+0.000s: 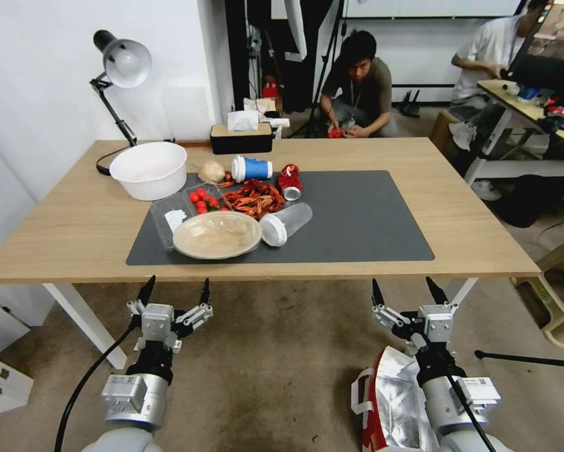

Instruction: Pick up the food delivery bag from the floor and place it on the table.

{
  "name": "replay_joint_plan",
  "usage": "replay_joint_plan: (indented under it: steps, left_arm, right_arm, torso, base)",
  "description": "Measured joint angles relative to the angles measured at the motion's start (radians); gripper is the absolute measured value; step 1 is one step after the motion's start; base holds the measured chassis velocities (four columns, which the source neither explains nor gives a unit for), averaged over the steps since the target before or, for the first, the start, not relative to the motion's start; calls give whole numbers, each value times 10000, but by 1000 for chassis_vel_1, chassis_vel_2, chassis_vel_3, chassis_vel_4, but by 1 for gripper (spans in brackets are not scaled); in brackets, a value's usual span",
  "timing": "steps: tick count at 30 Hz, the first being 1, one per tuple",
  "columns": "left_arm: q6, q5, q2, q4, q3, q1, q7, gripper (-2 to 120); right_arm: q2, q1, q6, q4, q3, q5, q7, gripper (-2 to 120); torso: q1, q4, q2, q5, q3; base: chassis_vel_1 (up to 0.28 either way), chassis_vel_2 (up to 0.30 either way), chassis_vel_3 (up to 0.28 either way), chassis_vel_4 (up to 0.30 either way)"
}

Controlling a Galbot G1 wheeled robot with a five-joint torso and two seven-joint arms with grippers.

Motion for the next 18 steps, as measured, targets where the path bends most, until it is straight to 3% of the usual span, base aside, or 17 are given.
replay_joint_plan:
  steps: [13,18]
  left_arm:
    - [0,0,0,0,0,0,0,100]
    - [-163,-627,457,255,9,-609,-112,100]
  right_arm:
    - [0,0,0,0,0,1,0,100]
    - [-551,776,21,7,2,65,361,100]
  torso:
    - [0,0,0,0,0]
    - [-3,-2,1,1,0]
  base:
    - [0,0,0,0]
    - [0,0,0,0]
